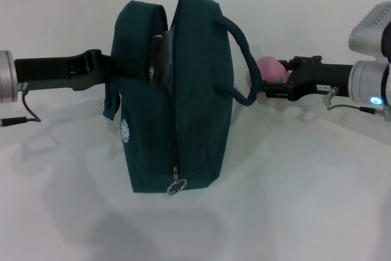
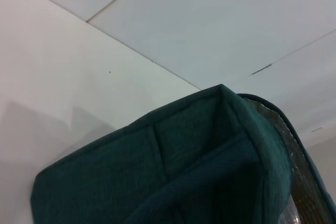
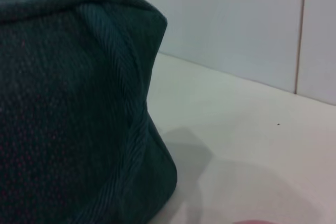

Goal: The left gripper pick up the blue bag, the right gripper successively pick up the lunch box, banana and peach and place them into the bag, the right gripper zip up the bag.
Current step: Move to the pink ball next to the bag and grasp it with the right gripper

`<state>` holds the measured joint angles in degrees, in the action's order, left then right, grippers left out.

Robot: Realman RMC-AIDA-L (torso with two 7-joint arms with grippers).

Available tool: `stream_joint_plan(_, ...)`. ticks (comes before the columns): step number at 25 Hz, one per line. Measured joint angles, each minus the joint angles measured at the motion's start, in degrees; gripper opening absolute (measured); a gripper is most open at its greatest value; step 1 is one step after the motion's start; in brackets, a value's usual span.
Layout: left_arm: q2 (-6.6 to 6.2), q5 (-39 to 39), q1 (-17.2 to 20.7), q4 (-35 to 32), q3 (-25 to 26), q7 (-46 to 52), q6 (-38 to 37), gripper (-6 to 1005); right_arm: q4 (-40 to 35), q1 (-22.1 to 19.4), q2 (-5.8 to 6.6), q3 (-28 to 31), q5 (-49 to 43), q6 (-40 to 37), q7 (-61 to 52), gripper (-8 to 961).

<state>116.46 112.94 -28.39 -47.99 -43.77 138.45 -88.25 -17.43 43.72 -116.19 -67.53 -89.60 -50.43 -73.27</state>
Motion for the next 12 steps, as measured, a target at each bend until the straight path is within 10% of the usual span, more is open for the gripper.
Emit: stream_joint_plan(12, -0.03, 0.0, 0.0, 0.07, 0.0, -0.64, 0.1, 32, 0.38, 1.47, 0.02, -1.21, -0.48, 0.86, -2.4, 661)
